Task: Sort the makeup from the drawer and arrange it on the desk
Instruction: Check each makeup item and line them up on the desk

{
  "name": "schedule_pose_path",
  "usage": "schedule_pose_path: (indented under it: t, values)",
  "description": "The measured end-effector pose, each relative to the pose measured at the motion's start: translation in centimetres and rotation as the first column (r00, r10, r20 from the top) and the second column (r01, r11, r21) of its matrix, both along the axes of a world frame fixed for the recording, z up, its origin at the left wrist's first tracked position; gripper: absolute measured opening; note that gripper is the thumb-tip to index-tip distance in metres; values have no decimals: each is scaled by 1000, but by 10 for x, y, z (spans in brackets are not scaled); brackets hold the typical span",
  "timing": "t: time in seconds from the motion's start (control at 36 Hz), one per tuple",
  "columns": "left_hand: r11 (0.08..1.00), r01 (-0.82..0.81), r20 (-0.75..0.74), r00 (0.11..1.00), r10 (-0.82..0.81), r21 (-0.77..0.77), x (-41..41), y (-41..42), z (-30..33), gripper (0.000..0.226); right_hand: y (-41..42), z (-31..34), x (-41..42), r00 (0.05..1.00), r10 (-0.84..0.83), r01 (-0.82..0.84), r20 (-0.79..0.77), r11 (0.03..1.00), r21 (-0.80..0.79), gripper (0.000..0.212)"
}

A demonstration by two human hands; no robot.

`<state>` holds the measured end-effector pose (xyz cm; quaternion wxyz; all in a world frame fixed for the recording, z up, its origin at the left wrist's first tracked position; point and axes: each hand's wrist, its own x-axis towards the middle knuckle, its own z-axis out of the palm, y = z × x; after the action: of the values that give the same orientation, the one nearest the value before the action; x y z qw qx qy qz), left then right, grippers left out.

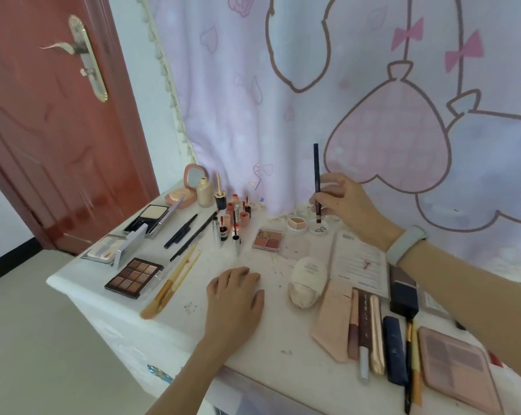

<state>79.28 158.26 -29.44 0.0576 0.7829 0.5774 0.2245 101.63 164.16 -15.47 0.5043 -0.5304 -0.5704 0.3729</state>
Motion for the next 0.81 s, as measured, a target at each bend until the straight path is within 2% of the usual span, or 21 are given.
schedule_pose_path:
  t: [0.03, 0.08, 0.14, 0.17, 0.25, 0.33, 0.39, 0.5, 0.56, 0.61, 0.64, 0.69, 0.75, 0.81]
  values:
    - [1000, 4, 16, 1000, -4, -16, -1, 1, 1, 33, -6, 1, -10, 985, 45, -50, -164, 998, -28, 23]
    - [999, 18, 104, 994, -14, -38, -3, 2, 5, 32, -18, 2, -30, 911, 120, -155, -395, 986, -57, 20]
    - [997, 39, 307, 951, -16, -69, -5, -1, 13, 28, -27, 2, -48, 823, 157, -233, -547, 970, -73, 17]
    - [995, 56, 439, 899, -12, -88, -6, -3, 17, 26, -30, 1, -55, 791, 167, -261, -588, 962, -78, 15]
    - [995, 64, 715, 699, 12, -80, -13, -14, 31, 21, -35, -6, -74, 805, 171, -281, -568, 953, -112, 6]
    - [999, 28, 825, 565, -3, -15, -23, -21, 44, 22, -37, -12, -90, 846, 155, -272, -509, 948, -163, 4]
    - [1000, 16, 845, 534, -26, 21, -30, -23, 51, 25, -39, -17, -100, 863, 157, -274, -479, 944, -183, 11]
    - [997, -24, 781, 624, -38, 67, -42, -25, 58, 25, -44, -29, -116, 885, 232, -331, -404, 923, -196, 14]
    - [995, -41, 728, 685, -39, 92, -48, -26, 57, 28, -45, -30, -121, 867, 256, -363, -427, 913, -189, 5]
    - [992, -63, 673, 739, -25, 106, -56, -27, 54, 24, -42, -28, -122, 841, 230, -355, -490, 917, -179, 20]
    - [990, -79, 645, 764, -15, 116, -60, -28, 52, 21, -41, -26, -122, 826, 195, -328, -529, 930, -169, 21]
    - [987, -100, 600, 800, 2, 129, -69, -28, 49, 10, -36, -25, -121, 808, 146, -268, -571, 954, -134, 1]
    - [987, -105, 571, 821, 17, 122, -75, -29, 47, 6, -33, -28, -119, 832, 135, -234, -539, 965, -121, 15]
    - [989, -106, 540, 841, 35, 101, -77, -29, 49, 13, -34, -30, -119, 871, 202, -265, -447, 961, -82, 22]
